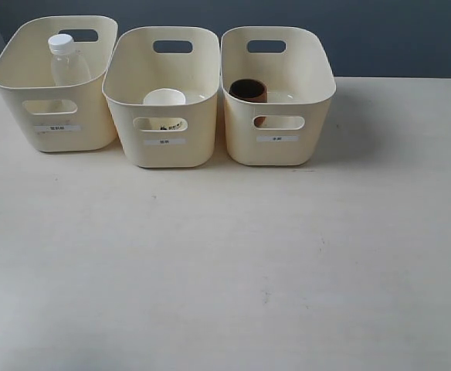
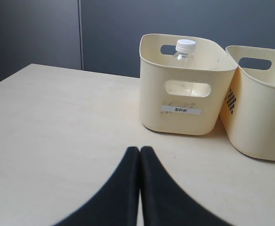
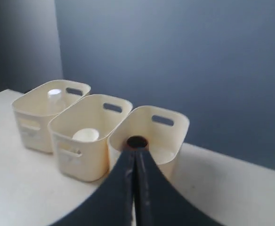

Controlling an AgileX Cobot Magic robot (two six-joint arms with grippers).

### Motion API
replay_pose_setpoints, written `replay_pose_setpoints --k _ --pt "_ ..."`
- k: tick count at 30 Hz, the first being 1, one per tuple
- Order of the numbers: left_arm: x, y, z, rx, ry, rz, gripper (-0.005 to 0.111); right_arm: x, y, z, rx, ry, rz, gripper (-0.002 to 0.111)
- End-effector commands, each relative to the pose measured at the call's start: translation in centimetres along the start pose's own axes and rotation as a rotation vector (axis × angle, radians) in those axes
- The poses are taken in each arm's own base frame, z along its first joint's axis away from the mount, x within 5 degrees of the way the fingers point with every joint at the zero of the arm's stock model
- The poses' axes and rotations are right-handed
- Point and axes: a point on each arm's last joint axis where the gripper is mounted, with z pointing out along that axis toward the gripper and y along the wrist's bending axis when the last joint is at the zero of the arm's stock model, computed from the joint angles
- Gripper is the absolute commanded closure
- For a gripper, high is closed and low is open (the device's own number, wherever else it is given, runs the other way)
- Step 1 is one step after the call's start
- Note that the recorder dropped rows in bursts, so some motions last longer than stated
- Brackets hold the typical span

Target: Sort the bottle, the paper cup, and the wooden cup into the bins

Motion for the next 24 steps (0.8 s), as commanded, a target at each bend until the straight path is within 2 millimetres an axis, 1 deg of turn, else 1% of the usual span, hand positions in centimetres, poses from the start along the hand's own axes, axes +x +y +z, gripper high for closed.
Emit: replay_pose_setpoints --k 1,3,4,10,13,16,18,22,24 --pt "-0.2 0.0 -0.1 0.004 -0.013 0.002 0.107 3.4 -0.6 0.1 0.139 -0.163 -0.059 0.109" --pt "-0.2 0.0 -0.1 0.004 -0.013 0.002 0.107 5.5 -0.9 0.6 0.181 -0.180 -0.074 0.109" --pt "-0.2 0.0 -0.1 0.004 -0.013 0.002 0.107 6.8 -1.1 0.9 0.206 -0.195 -0.081 0.109" --pt "-0.2 0.0 -0.1 0.004 -0.013 0.002 0.107 12.8 -2.2 2.4 0.324 -0.284 -0.086 0.109" --pt "-0.2 0.0 -0.1 0.004 -0.013 0.002 0.107 16.1 -2.7 3.3 0.358 -0.281 -0.077 0.109" --pt "-0.2 0.0 -0.1 0.004 -0.013 0.002 0.107 18.7 -3.0 4.2 0.375 -0.228 -0.083 0.109" --pt "-0.2 0.0 -0.1 0.004 -0.013 0.002 0.107 19.7 -3.1 4.6 0.379 -0.200 -0.095 0.109" --pt "-0.2 0.0 -0.1 0.004 -0.013 0.002 0.107 20.2 -3.0 4.7 0.366 -0.141 -0.151 0.109" --pt "-0.2 0.0 -0.1 0.004 -0.013 0.002 0.107 20.3 -3.0 4.7 0.373 -0.127 -0.153 0.109"
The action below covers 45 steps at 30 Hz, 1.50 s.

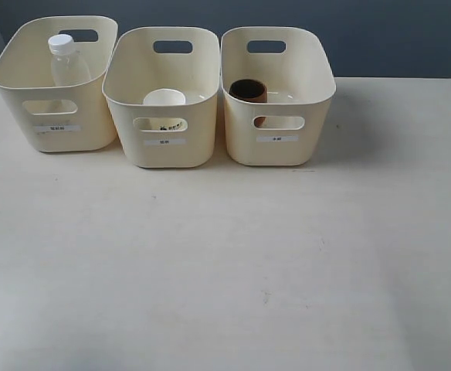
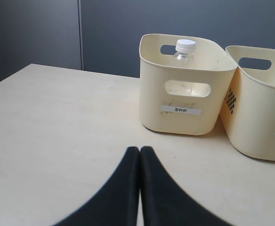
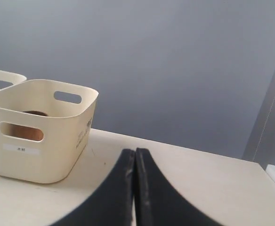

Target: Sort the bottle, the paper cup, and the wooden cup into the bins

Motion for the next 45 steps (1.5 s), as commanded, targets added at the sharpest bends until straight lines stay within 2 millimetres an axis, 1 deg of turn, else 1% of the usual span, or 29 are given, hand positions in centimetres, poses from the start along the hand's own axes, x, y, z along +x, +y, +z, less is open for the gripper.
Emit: replay_pose_setpoints --k 1,3,10,45 --pt "-0.19 -0.04 -0.07 0.004 -0.013 0.002 0.107 0.32 -0.09 -0.04 0.024 0.022 -0.035 0.109" --pt "-0.19 -0.04 -0.07 0.004 -0.013 0.002 0.107 0.45 -0.25 -0.04 0.056 0.039 -0.022 0.109" --pt "-0.19 -0.04 -0.07 0.004 -0.013 0.002 0.107 0.44 -0.22 -0.04 0.054 0.037 0.032 0.109" --pt "-0.19 -0.04 -0.07 0.004 -0.013 0.002 0.107 0.47 -0.20 -0.04 0.053 0.040 0.040 0.109"
